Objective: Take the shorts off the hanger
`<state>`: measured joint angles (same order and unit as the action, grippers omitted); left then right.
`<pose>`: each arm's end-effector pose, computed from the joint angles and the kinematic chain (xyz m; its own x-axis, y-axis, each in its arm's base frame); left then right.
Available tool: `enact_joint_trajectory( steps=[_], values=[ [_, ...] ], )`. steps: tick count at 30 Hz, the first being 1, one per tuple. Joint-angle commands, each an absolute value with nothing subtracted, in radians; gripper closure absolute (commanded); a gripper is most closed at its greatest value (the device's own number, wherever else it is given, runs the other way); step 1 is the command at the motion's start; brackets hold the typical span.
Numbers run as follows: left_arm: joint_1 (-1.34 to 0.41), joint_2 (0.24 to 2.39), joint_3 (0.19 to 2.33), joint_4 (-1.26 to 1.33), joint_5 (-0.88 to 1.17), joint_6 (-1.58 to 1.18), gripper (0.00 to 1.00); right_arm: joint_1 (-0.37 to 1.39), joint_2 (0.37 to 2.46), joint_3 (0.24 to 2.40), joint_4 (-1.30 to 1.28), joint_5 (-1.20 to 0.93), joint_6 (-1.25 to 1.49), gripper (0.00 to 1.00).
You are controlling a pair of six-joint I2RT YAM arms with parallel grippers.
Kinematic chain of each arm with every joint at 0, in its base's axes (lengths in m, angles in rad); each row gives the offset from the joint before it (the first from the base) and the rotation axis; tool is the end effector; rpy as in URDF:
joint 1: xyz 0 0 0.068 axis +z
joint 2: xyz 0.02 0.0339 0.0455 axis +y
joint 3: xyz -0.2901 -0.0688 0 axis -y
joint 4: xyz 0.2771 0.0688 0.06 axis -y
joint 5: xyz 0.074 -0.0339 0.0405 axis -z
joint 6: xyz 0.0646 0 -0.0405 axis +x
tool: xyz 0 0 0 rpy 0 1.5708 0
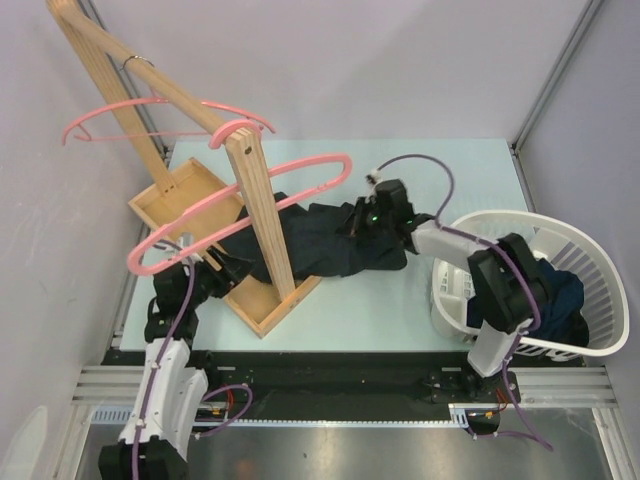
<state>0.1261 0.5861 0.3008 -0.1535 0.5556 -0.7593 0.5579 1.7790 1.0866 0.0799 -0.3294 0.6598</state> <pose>0.1806 -0.0114 0.1988 -0.5583 -0.6603 -0.5023 -0.0241 0.6181 -0.7857 0.3640 0.2518 0.1889 -0.8301 0.1657 -0.5325 -0.2743 0.7101 0.6485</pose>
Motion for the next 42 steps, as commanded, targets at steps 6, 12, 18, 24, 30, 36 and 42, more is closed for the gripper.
enact_joint_trajectory(
  steps=[6,12,18,24,30,36,42],
  values=[
    [-0.038,0.718,0.319,-0.005,0.575,-0.747,0.25,0.226,1.384,1.147,-0.024,-0.356,0.647,1.00],
    [-0.103,0.733,0.318,0.051,0.554,-0.736,0.23,-0.070,1.155,1.192,-0.187,-0.437,0.658,1.00],
    [-0.146,0.727,0.305,0.037,0.538,-0.715,0.18,-0.354,0.977,1.308,-0.276,-0.569,0.693,1.00],
    [-0.156,0.673,0.317,-0.038,0.531,-0.704,0.07,-0.577,0.920,1.468,-0.296,-0.739,0.814,1.00],
    [-0.163,0.634,0.333,-0.101,0.537,-0.698,0.06,-0.666,0.976,1.834,-0.498,-0.720,0.776,1.00],
    [-0.173,0.583,0.337,-0.158,0.554,-0.686,0.03,-0.667,0.983,1.933,-0.535,-0.687,0.810,1.00],
    [-0.195,0.511,0.313,-0.144,0.577,-0.736,0.03,-0.667,0.939,1.789,-0.554,-0.707,0.770,1.00]
  ],
)
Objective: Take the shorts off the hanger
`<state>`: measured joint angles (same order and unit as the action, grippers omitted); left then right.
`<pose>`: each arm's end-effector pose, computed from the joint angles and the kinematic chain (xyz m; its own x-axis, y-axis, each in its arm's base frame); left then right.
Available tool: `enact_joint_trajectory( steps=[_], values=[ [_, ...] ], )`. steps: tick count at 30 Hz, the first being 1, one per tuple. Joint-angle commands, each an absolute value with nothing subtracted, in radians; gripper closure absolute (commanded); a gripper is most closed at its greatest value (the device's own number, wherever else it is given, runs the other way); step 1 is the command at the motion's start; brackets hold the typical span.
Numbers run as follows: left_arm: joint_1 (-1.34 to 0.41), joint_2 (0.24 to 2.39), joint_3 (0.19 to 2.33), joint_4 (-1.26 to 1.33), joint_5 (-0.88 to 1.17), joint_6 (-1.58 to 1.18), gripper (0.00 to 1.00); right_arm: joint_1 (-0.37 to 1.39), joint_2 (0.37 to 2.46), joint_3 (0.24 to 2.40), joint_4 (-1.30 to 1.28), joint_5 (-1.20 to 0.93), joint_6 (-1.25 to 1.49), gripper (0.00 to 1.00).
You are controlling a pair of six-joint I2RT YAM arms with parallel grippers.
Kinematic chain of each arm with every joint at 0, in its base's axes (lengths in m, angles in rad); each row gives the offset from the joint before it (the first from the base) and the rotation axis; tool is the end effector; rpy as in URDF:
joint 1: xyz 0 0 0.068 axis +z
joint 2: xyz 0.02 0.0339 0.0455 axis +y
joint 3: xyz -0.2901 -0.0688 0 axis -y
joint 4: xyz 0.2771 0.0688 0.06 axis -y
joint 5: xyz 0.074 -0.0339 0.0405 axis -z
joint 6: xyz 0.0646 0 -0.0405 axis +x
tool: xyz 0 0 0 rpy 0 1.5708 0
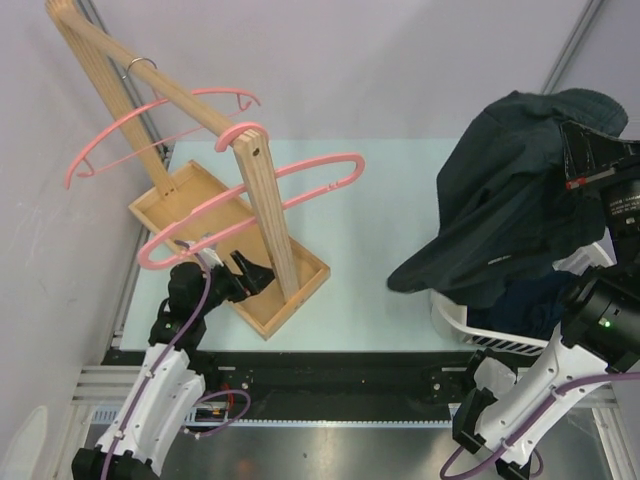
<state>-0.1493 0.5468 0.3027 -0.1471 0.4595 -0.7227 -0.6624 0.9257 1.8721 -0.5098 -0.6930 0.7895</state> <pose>0.1713 -0.0547 0.2053 -0.6391 -0.5033 -0.5815 0.1547 0.6565 -0.7383 0.0814 -0.0111 0.6575 0.2466 0.5004 -0.8299 -0.2250 0.8626 0.4532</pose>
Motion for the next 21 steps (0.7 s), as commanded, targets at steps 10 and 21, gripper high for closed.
enact_joint_trajectory(
  steps=[10,21],
  values=[
    [-0.314,0.469,0.275,-0.025,0.545,-0.814,0.03,-0.537,0.939,1.589,-0.751,-0.559,0.531,1.00],
    [-0.396,0.329,0.318,-0.219,0.368,-0.810,0.01,-0.339,1.068,1.741,-0.985,-0.160,0.335,1.00]
  ],
)
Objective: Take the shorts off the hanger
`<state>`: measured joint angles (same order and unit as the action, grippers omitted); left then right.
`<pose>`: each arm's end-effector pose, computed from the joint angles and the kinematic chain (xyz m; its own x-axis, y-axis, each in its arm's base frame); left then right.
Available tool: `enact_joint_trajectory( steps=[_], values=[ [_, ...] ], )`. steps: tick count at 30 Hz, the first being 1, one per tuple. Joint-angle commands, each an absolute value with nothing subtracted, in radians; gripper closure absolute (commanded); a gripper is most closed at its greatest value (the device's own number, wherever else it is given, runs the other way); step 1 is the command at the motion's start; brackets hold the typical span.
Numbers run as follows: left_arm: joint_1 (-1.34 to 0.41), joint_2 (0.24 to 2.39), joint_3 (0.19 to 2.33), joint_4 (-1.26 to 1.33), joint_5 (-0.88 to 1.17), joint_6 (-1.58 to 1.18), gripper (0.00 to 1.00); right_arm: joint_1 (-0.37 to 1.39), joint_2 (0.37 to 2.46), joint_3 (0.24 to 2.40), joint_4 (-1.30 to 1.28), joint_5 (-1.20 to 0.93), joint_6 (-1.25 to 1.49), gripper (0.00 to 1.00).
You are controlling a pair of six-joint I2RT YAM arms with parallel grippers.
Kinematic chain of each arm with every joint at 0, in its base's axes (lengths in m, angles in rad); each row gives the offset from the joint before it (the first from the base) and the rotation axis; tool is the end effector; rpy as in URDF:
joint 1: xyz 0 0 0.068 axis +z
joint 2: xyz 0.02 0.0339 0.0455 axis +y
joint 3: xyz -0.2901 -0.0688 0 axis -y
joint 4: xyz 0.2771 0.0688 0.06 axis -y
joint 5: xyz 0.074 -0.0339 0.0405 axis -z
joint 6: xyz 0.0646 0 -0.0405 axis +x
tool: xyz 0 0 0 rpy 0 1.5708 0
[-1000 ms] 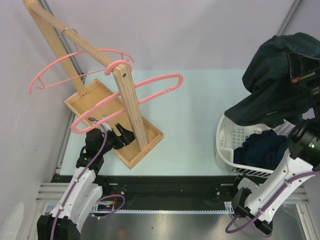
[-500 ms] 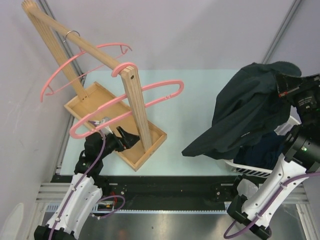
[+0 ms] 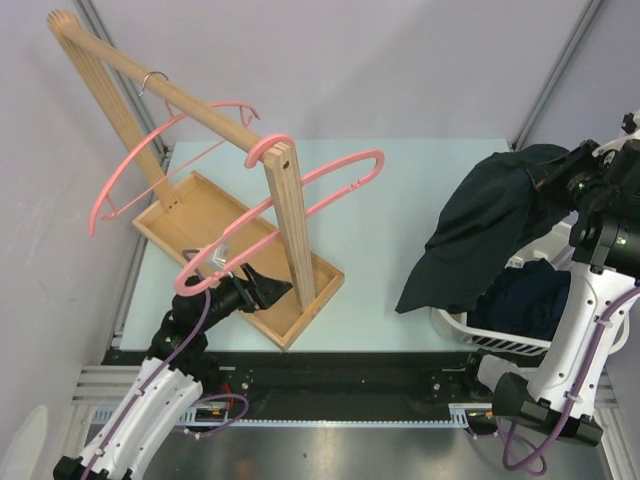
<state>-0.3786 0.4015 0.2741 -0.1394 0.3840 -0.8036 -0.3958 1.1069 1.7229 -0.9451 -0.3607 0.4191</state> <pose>0.1440 -0.0833 0.2159 -0.6585 -0.4564 -0.5985 0.2946 0.5754 -0.7629 0.2016 -0.0595 0.5386 -0.2510 0.5175 -0.8180 0.1694 0.8555 0.4893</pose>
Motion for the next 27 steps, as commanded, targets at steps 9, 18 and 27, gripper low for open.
enact_joint_trajectory(
  steps=[9,18,27],
  values=[
    [-0.396,0.244,0.301,-0.242,0.385,-0.857,0.02,-0.180,1.019,1.276,-0.974,0.011,0.403,1.00],
    [-0.396,0.187,0.230,-0.228,0.397,-0.922,0.02,-0.054,0.991,0.864,-0.809,-0.060,0.526,0.86],
    [-0.396,0.118,0.203,-0.267,0.405,-0.940,0.02,-0.041,1.072,0.788,-0.742,-0.225,0.492,0.61]
  ],
)
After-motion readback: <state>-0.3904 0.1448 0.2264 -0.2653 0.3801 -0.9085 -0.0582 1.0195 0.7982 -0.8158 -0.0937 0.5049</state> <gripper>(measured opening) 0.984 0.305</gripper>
